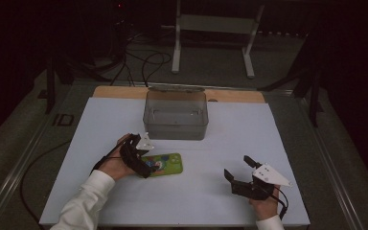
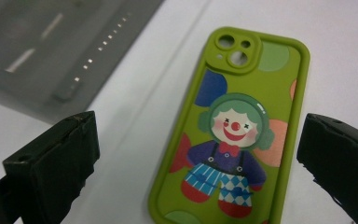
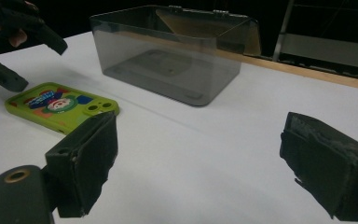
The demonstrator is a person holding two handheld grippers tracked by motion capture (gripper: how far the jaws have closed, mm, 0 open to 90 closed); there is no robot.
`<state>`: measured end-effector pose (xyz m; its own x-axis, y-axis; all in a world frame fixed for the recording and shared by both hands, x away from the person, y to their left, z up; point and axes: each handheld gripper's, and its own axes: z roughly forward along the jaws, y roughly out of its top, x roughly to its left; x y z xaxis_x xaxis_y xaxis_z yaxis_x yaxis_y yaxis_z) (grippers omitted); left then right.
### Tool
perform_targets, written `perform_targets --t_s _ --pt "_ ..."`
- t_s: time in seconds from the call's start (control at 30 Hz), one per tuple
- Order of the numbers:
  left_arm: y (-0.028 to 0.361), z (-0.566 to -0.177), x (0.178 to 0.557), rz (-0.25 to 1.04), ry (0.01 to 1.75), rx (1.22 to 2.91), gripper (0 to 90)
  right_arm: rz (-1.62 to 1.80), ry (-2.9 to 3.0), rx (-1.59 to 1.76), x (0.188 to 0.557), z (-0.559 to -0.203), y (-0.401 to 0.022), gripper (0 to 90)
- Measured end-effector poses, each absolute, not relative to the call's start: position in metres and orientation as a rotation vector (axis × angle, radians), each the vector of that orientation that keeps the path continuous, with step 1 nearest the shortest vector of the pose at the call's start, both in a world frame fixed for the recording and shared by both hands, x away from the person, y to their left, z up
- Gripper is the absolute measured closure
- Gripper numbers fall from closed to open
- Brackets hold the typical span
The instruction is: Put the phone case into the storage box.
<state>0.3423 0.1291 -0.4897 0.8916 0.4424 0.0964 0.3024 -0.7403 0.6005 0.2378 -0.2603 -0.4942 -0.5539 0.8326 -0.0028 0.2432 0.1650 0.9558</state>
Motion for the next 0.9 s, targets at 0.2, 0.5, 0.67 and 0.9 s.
perform_targets --t_s 0.2,0.5,0.67,0.9 --pt "0.125 -0.502 0.346 0.218 0.511 2.525 0.0 1.403 1.907 1.016 0.238 -0.495 -0.260 11.4" --pt "0.124 -0.514 0.351 0.164 0.516 2.605 0.0 1.401 1.909 1.019 0.238 -0.495 -0.260 11.4" --pt "0.122 -0.517 0.351 0.133 0.521 2.637 1.1 1.398 1.910 1.021 0.239 -0.495 -0.261 11.4" --pt "0.123 -0.518 0.353 0.109 0.512 2.633 3.1 1.393 1.916 1.020 0.239 -0.496 -0.260 11.5"
